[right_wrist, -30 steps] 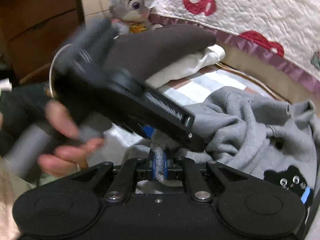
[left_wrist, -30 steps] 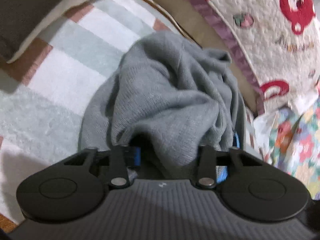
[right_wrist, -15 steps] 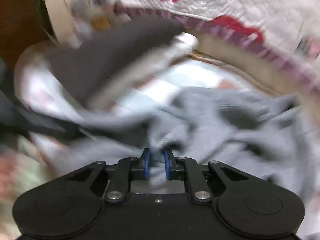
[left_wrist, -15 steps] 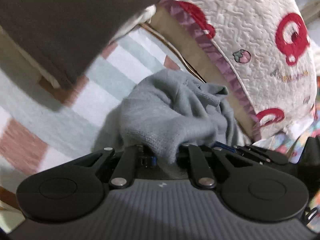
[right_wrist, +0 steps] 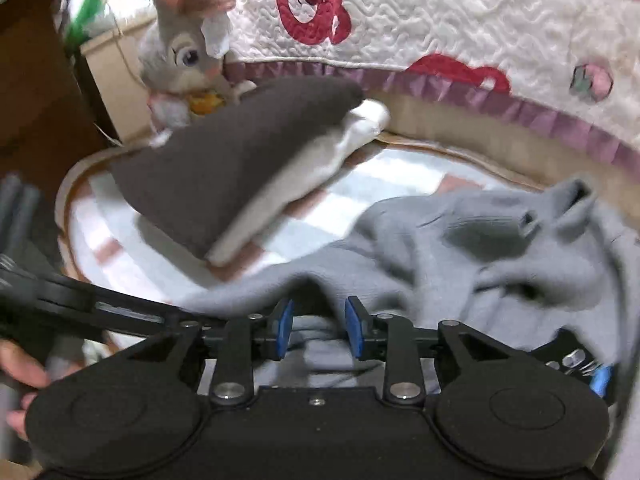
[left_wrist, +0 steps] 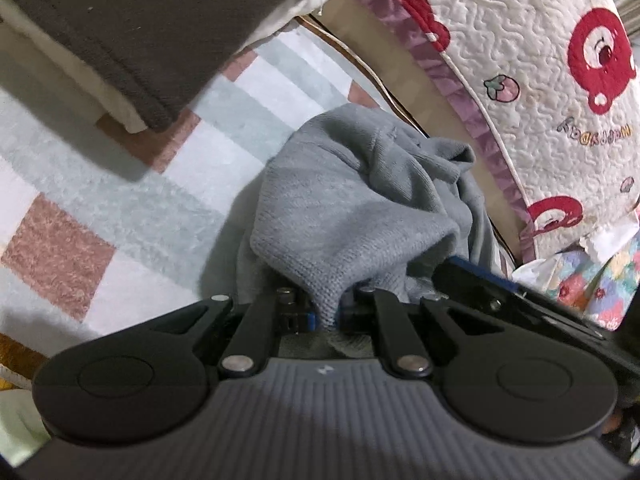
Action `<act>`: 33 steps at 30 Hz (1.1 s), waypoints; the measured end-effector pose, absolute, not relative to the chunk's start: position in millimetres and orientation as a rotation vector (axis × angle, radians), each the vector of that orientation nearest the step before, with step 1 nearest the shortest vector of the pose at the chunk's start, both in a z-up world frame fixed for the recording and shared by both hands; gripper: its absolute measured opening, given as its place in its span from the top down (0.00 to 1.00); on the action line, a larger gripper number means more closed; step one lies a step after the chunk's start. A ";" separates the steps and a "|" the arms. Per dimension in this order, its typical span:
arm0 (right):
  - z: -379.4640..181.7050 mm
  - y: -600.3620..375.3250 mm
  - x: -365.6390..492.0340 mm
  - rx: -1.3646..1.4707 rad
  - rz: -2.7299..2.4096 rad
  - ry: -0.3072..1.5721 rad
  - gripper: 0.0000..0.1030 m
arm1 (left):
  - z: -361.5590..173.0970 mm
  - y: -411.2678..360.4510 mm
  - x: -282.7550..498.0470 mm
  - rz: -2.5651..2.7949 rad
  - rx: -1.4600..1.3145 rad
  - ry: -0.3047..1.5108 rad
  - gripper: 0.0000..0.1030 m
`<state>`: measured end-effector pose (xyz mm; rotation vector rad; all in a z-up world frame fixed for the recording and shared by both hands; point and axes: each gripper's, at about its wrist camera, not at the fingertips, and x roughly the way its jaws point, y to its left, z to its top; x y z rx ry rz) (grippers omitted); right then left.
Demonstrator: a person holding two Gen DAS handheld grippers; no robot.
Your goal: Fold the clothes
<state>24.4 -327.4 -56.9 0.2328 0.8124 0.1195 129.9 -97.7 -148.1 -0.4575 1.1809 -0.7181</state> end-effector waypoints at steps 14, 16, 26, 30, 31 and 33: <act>-123.7 -347.9 90.2 0.579 -0.092 1.108 0.44 | -148.2 -99.7 120.3 -0.721 -0.408 1.203 0.93; -118.4 -341.0 85.3 0.533 -0.052 1.055 0.72 | -142.7 -93.1 122.0 -0.713 -0.430 1.166 0.93; -72.9 -354.3 12.4 0.658 0.286 0.742 0.96 | -113.8 -82.8 122.8 -0.707 -0.483 1.008 0.82; -67.0 -329.5 1.6 0.531 0.387 0.773 0.98 | -113.4 -90.7 119.4 -0.676 -0.355 1.010 0.80; -65.0 -318.8 2.2 0.452 0.376 0.803 0.98 | -113.3 -92.6 118.5 -0.668 -0.323 1.010 0.80; -62.2 -314.5 6.4 0.389 0.303 0.812 0.98 | -113.0 -96.5 116.8 -0.652 -0.259 1.009 0.74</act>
